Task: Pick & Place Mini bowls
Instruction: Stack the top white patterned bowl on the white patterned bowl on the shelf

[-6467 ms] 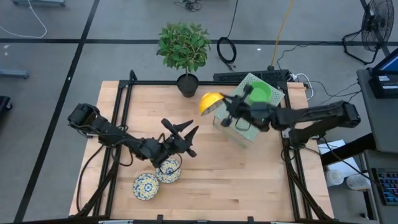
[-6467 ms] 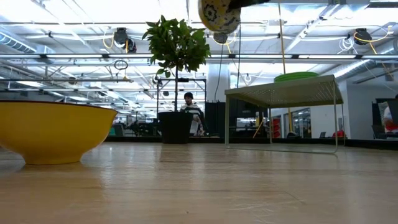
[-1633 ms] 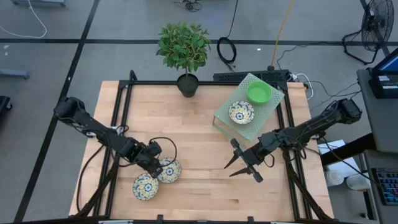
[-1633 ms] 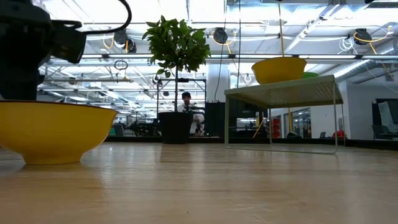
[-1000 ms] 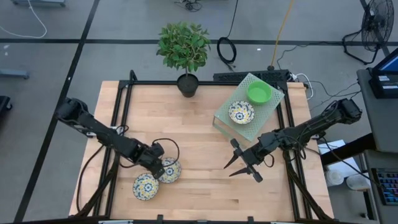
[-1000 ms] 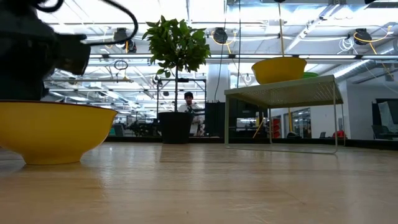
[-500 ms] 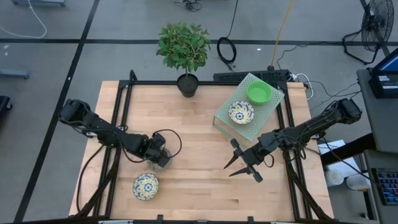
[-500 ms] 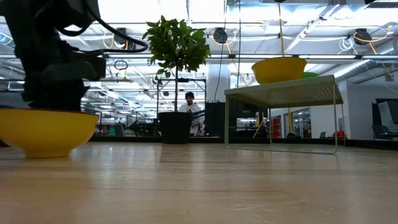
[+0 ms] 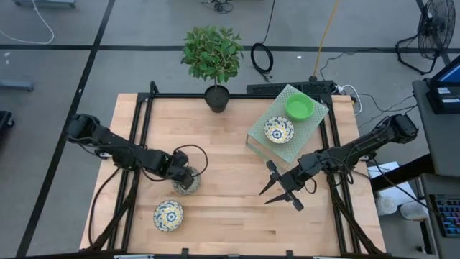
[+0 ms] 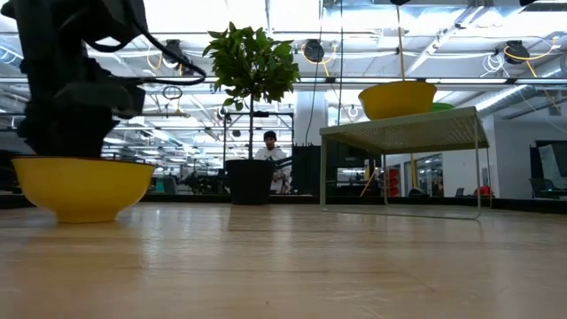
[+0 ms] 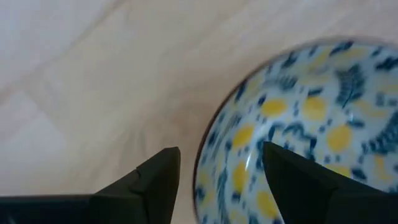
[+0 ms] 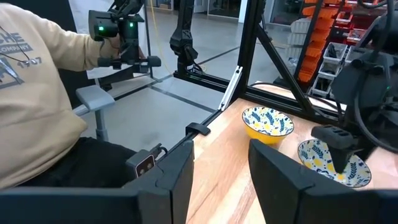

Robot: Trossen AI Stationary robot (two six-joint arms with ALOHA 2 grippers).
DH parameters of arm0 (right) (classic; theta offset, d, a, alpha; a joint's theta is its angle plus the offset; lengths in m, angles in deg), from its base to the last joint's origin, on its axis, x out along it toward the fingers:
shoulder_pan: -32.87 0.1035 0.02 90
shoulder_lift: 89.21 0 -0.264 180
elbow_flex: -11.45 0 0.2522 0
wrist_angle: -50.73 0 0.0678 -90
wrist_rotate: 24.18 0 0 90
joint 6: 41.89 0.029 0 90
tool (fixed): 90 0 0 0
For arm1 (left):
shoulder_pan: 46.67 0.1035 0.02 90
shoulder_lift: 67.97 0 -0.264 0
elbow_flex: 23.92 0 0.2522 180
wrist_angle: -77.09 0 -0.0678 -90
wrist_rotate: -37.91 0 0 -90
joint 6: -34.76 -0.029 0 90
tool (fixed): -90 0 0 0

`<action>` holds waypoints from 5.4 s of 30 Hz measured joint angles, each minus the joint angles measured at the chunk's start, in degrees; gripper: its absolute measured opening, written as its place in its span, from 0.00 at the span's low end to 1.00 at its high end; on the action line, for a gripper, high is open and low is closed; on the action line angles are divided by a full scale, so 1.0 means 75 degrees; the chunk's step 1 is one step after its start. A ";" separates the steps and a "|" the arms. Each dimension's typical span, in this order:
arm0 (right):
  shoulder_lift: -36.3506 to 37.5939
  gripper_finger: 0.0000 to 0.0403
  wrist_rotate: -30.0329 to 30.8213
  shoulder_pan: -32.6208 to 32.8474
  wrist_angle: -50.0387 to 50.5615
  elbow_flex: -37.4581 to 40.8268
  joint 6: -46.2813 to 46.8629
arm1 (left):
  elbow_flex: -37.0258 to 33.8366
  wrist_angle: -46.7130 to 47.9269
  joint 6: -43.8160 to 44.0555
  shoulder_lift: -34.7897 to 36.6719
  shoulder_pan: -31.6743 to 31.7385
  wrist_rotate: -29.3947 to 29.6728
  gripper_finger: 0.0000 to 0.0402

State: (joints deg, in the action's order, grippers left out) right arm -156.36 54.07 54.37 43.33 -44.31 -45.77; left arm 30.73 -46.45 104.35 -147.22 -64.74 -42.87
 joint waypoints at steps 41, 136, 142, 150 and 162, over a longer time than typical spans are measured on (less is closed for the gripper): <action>-0.0003 0.35 -0.0005 0.0000 0.0061 0.0000 0.0000 | 0.0003 0.0683 -0.1254 0.0531 0.0464 -0.0866 0.57; -0.0006 0.35 -0.0006 -0.0003 0.0068 0.0009 0.0023 | 0.0019 -0.0063 -0.2044 0.0540 0.0234 0.0916 0.03; -0.0006 0.35 -0.0009 0.0000 0.0067 0.0009 0.0017 | -0.0034 -0.1242 -0.3611 0.0491 0.0029 0.2687 0.02; -0.0006 0.35 -0.0029 -0.0003 0.0093 0.0009 0.0017 | -0.0020 -0.5767 -0.8074 0.0505 -0.0307 0.4468 0.02; -0.0010 0.35 -0.0001 0.0049 -0.0125 0.0251 -0.0030 | -0.0017 -1.1266 -1.2646 0.0509 -0.0454 0.4181 0.02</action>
State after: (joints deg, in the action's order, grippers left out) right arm -156.44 54.06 54.74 42.39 -42.42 -45.99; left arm 30.59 -130.94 9.51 -143.40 -68.15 -11.51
